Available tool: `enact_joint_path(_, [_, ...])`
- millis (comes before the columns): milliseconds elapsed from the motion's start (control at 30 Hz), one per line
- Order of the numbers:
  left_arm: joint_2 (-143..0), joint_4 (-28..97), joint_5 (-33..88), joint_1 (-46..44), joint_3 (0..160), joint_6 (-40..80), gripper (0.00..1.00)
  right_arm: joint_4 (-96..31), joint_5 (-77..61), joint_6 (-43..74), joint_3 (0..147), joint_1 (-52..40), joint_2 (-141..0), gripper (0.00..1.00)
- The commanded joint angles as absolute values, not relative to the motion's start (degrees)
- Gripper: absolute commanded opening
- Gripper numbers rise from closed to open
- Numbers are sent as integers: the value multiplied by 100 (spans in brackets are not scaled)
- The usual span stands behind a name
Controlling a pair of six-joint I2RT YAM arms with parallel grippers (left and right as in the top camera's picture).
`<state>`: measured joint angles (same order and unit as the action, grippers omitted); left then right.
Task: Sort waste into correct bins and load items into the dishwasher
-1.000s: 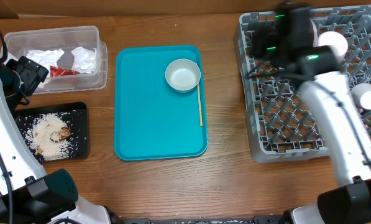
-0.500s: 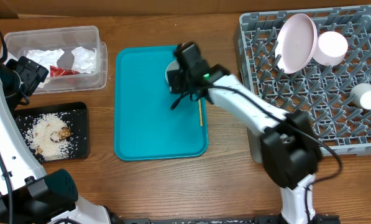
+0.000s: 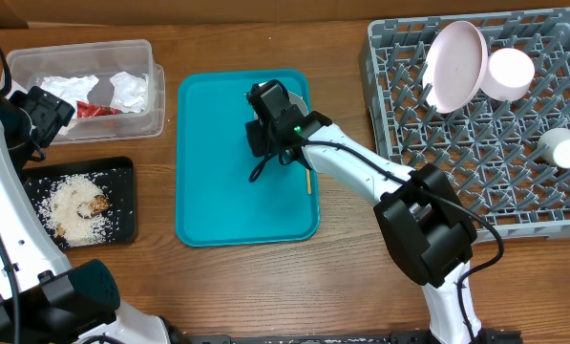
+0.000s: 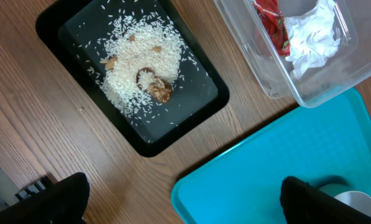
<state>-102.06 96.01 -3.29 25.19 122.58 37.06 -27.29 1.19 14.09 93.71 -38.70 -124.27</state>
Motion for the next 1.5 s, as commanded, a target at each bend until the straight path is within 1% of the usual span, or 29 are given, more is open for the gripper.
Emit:
enact_joint_path(0, [-10232,9594,-399,2547,12232,3638,100,-2731,207,1007,9419,-3868,-12529,44])
enact_joint_path(167, [-10232,9594,-401,2547,12232,3638,100,-2777,292,849,9419,-3868,-12739,44])
enact_joint_path(200, [-10232,9594,-401,2547,12232,3640,100,-2808,298,847,9419,-3868,-12766,43])
enact_joint_path(267, [-10232,9594,-401,2547,12232,3640,100,-2867,333,849,9419,-3868,-12766,35])
enact_joint_path(433, [-10232,9594,-401,2547,12232,3640,100,-2971,331,873,9426,-3907,-12641,25])
enact_joint_path(567, [-10232,9594,-399,2547,12232,3640,100,-3109,333,875,9441,-3938,-12333,9])
enact_joint_path(600, [-10232,9594,-401,2547,12232,3638,100,-3170,333,880,9476,-3938,-12237,7])
enact_joint_path(867, [-10232,9594,-401,2547,12232,3640,100,-3948,336,1181,10095,-3905,-11061,6])
enact_joint_path(1000, [-10232,9594,-401,2547,12232,3640,100,-4414,353,1273,10337,-3653,-10265,5])
enact_joint_path(1067, [-10232,9594,-401,2547,12232,3640,100,-4646,353,1498,10363,-3382,-9874,4])
enact_joint_path(1167, [-10232,9594,-401,2547,12232,3638,100,-5118,329,1822,10363,-2683,-9268,4])
enact_joint_path(1267, [-10232,9594,-401,2547,12232,3638,100,-5695,78,1822,10363,-1621,-8792,4])
enact_joint_path(1367, [-10232,9594,-401,2547,12232,3638,100,-6217,-1066,1529,10359,-261,-8602,4])
enact_joint_path(1467, [-10232,9594,-401,2547,12232,3640,100,-6556,-2884,701,10265,1083,-8659,4])
